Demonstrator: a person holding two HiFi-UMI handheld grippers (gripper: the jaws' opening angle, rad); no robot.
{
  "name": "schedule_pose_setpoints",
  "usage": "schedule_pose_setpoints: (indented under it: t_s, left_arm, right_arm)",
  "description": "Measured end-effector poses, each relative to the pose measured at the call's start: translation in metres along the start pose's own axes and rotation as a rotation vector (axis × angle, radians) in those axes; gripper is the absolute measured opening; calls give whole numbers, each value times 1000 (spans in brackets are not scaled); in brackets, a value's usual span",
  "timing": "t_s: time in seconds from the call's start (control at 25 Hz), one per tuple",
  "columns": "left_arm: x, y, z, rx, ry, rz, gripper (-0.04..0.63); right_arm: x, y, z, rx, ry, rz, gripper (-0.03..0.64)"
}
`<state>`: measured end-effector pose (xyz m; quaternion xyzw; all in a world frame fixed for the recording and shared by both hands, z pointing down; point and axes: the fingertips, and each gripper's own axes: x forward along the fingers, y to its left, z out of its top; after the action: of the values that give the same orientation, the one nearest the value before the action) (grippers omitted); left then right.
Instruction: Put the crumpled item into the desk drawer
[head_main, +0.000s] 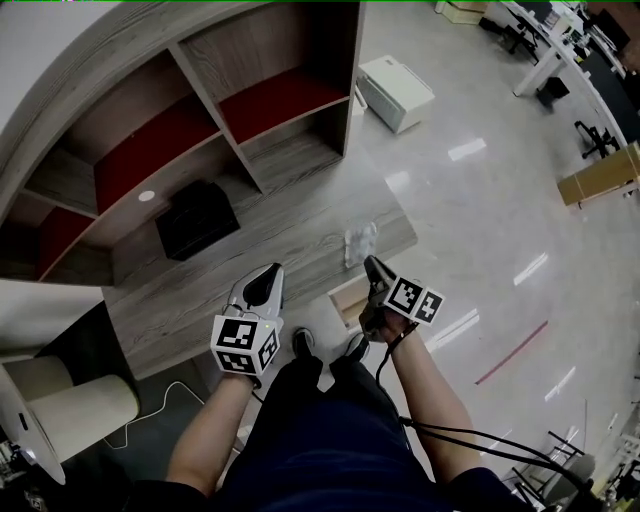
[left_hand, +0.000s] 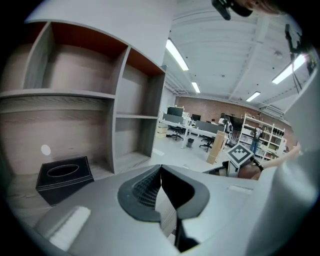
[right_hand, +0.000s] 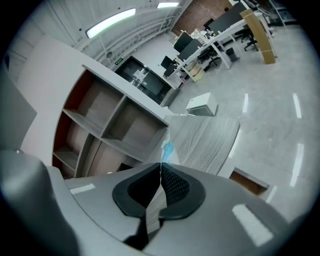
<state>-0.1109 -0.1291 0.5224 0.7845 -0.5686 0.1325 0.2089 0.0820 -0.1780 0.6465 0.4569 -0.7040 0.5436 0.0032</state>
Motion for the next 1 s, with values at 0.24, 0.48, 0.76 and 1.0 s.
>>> schedule_pose_setpoints:
  t_s: [0.24,0.48,0.76,1.0]
  left_arm:
    - [11,-23,16,28,-29,-62,5]
    - [16,-44,34,46,-65,-114,5]
    - [20,-67,34,46,-77,-172,5]
    - [23,-79,32,42,-74,-213,5]
  right_arm:
    - [-42,14,20,-163,-52,-24,12]
    - [-84,40,43,-328,-127,-45,12]
    - [-121,56,57,-476,-201,-98,11]
    - [-146,58,61,-539,-240,-139,11]
